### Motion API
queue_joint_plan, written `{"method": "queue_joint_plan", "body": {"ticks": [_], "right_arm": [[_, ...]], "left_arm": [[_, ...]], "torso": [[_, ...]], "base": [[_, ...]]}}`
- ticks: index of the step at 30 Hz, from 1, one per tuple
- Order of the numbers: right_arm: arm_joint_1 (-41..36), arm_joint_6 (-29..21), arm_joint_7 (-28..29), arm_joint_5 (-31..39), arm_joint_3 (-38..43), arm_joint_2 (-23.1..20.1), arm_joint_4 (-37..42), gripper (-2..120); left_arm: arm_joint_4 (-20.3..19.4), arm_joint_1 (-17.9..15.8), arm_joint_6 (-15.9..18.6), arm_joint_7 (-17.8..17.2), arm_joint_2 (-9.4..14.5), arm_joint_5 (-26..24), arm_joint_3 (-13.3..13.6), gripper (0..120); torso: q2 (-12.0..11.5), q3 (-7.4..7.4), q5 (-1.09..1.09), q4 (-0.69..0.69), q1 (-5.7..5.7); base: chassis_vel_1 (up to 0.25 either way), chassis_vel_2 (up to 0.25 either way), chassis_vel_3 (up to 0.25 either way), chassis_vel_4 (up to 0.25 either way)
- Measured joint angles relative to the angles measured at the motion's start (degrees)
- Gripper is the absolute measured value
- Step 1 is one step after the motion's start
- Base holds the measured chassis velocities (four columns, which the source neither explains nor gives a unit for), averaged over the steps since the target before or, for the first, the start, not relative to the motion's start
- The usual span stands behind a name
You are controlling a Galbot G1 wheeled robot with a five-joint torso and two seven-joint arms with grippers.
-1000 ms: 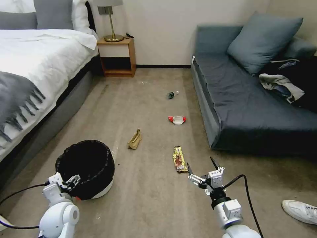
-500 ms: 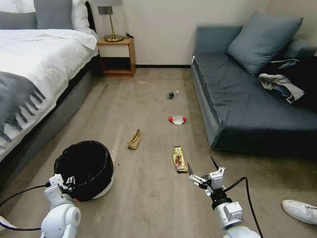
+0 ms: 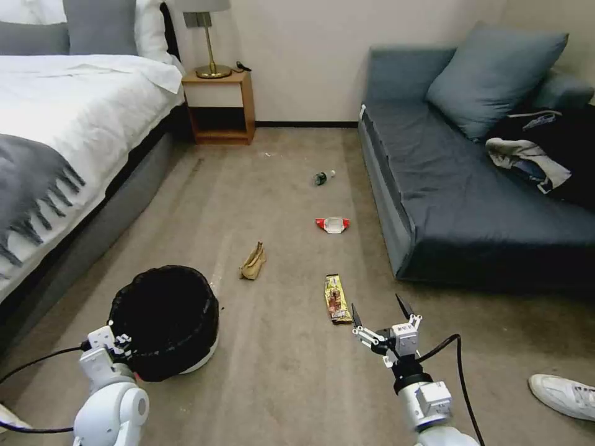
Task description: Pick up the trash bin, then pick up the garbage on the floor and place it into the trash bin.
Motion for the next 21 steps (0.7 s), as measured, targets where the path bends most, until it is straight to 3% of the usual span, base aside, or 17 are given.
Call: {"method": "queue_joint_plan", "body": {"ticks": [3, 5, 10, 15, 21], "right_arm": [[0.0, 0.6, 0.7, 0.4, -0.6, -0.6, 0.1, 100], [1.0, 1.4, 3.6, 0.5, -2.4, -1.5, -0.3, 100], [1.7, 2.6, 2.9, 1.0, -2.3, -2.3, -1.2, 100], [1.9, 6.6, 1.8, 0.0, -2.2, -2.1, -2.4, 100], [3.7, 9.9, 1.7, -0.3, -2.5, -1.7, -4.4, 100]], "left_arm": [[-1.4, 0.3, -0.5, 0.4, 0.3, -0.1, -0.4, 8], [-3.6, 1.0, -1.5, 2.5, 0.9, 1.1, -1.4, 6], [-5.7, 2.4, -4.0, 7.1, 3.3, 7.6, -3.2, 6], [-5.6, 2.4, -4.8, 10.0, 6.0, 11.3, -4.7, 6], [-4.2, 2.2, -5.4, 10.9, 6.8, 12.3, -5.1, 6]], "torso": [[0.0, 0.00, -0.01, -0.01, 0.00], [0.0, 0.00, 0.02, 0.00, 0.00], [0.0, 0.00, 0.02, 0.02, 0.00], [0.0, 0.00, 0.01, -0.01, 0.00], [0.0, 0.00, 0.01, 0.00, 0.00]], "base": [[0.000, 0.000, 0.000, 0.000], [0.000, 0.000, 0.000, 0.000], [0.000, 0.000, 0.000, 0.000], [0.000, 0.000, 0.000, 0.000], [0.000, 0.000, 0.000, 0.000]]}}
